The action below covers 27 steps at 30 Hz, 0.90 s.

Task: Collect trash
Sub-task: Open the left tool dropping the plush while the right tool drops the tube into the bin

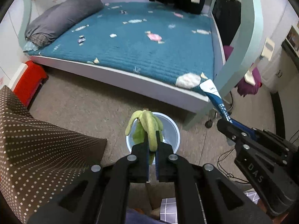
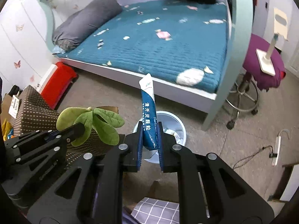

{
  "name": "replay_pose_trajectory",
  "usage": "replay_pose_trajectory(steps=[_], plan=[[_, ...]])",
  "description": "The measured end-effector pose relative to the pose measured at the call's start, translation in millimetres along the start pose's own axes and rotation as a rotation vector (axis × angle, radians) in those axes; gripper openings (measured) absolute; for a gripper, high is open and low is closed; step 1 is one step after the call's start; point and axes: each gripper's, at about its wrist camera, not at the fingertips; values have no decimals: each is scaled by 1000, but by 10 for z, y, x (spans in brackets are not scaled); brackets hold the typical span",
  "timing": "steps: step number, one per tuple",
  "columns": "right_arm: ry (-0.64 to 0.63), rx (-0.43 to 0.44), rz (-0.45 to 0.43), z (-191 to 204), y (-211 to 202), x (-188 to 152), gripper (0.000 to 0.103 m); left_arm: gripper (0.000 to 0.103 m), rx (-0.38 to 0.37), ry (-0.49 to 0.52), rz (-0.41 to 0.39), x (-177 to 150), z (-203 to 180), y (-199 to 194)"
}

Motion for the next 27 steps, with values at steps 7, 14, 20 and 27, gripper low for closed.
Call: replay_pose_trajectory(steps=[7,14,20,27], plan=[[32,-9,41,-127,196,58,14,5,0,12,53,132,-53,241],[45,-30,52,-168,260,121,14,17,11,24,51,278,-68,335],[54,-43,68,-178,323,134,14,71,49,36,12,310,-53,366],[18,-43,101,-9,445,161,14,71,65,-2,40,255,170,438]])
Point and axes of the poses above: each gripper's, at about its wrist camera, not at the fingertips, and y roughly the way its jaws point, z to its left, x to its top, and after that the axes turned 14 degrees about z, right-handed
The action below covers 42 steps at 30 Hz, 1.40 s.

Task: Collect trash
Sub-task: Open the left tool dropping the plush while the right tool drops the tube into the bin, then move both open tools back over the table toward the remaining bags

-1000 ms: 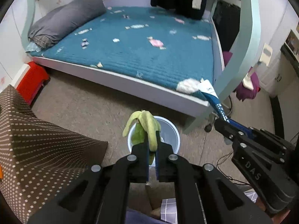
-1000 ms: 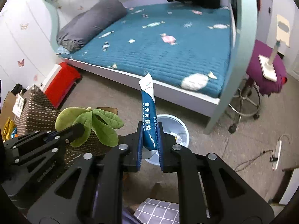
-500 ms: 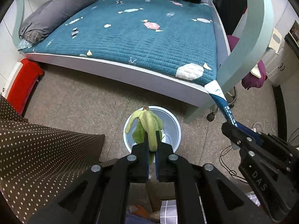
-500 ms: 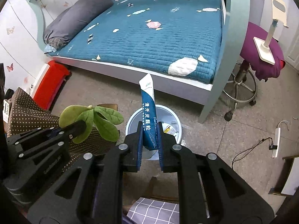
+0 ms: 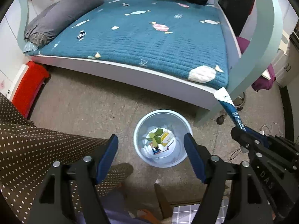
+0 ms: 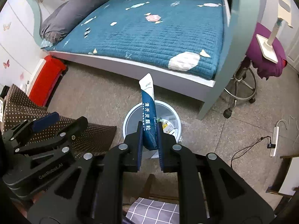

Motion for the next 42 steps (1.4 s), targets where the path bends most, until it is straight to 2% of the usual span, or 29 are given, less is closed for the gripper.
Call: replay_pose_trajectory(steps=[7,8,9,10,12,14,19,25,42], plan=[[-28,-3,33,236,107,72,16,71,9,-48,12,-108,257,37],[-24,-3,45,262,128,99,27,71,10,-57,13,-120,303,41],[-15,-6,43,272,134,116,58,71,11,-68,14,-134,354,41],[-5,-25,27,274,122,122,64,71,14,-79,13,-145,400,36],[-12,-54,11,299,113,119,65,71,18,-92,8,-173,478,22],[-14,-34,27,300,134,105,65,71,15,-103,5,-198,542,1],[-22,-50,42,334,155,34,65,71,8,-119,-3,-233,608,-36],[-53,-57,25,416,58,-56,64,71,5,-126,-24,-316,630,-144],[-142,-61,-102,780,-507,-296,64,71,15,-173,-165,-685,794,-759]])
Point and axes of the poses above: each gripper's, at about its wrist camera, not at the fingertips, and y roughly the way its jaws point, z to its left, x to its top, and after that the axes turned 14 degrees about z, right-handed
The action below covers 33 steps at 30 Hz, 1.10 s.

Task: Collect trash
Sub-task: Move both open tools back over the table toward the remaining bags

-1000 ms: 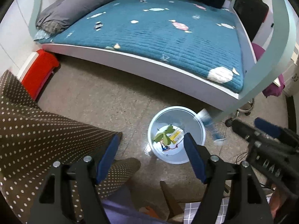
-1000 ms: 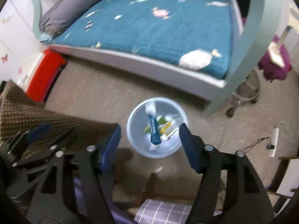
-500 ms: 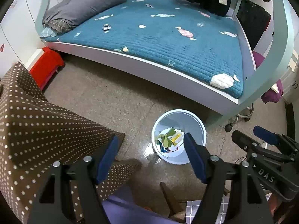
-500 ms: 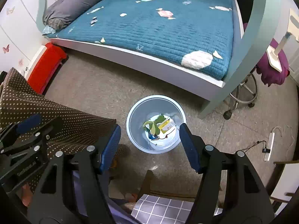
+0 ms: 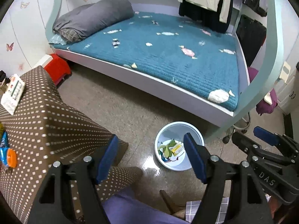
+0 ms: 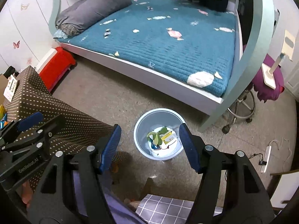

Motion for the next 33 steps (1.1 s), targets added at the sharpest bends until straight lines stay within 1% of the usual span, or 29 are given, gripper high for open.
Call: replay_pose_trajectory(steps=[3,7,12,20,29,30,33], plan=[[-19,-13,-17,104,-70,-9,64,71,0,-16,-21,-38,77,-106],[-49,-8,-36,228,-168,-26,64,71,5,-36,-51,-108,197,-250],[-106,-6,-65,481,-288,-25,64,71,10,-78,-94,-194,383,-458],[-228,23,-93,1044,-429,-38,64,71,32,-152,-141,-352,778,-726],[-375,71,-100,1714,-475,-104,64,71,86,-271,-180,-630,1333,-1008],[-390,77,-98,1784,-475,-119,64,71,93,-290,-183,-669,1421,-1039],[-431,97,-94,1982,-481,-154,64,78,118,-337,-191,-763,1616,-1097]])
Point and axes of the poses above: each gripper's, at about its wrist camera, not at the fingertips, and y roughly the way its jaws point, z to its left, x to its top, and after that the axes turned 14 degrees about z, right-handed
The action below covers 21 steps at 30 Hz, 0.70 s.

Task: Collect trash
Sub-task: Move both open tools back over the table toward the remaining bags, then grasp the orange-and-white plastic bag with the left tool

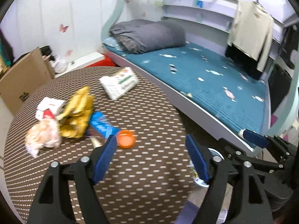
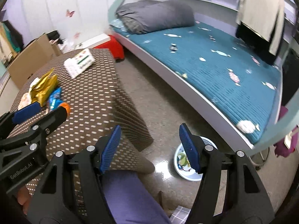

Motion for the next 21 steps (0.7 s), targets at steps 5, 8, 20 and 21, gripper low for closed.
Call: replay_pose_trajectory(steps=[5,8,20,21], plan=[[-63,34,1,293,14,95,64,84,28,-91,-5,-30,447,-67],[-94,53,8,461,38,179,65,87,48,-138,-5,-38,706,-87],[-169,109,26,1051,107,499,75,93,96,-173,48,41,1755,-47],[-174,110,28,1086,114,509,76,93,84,-158,61,64,1843,-14]])
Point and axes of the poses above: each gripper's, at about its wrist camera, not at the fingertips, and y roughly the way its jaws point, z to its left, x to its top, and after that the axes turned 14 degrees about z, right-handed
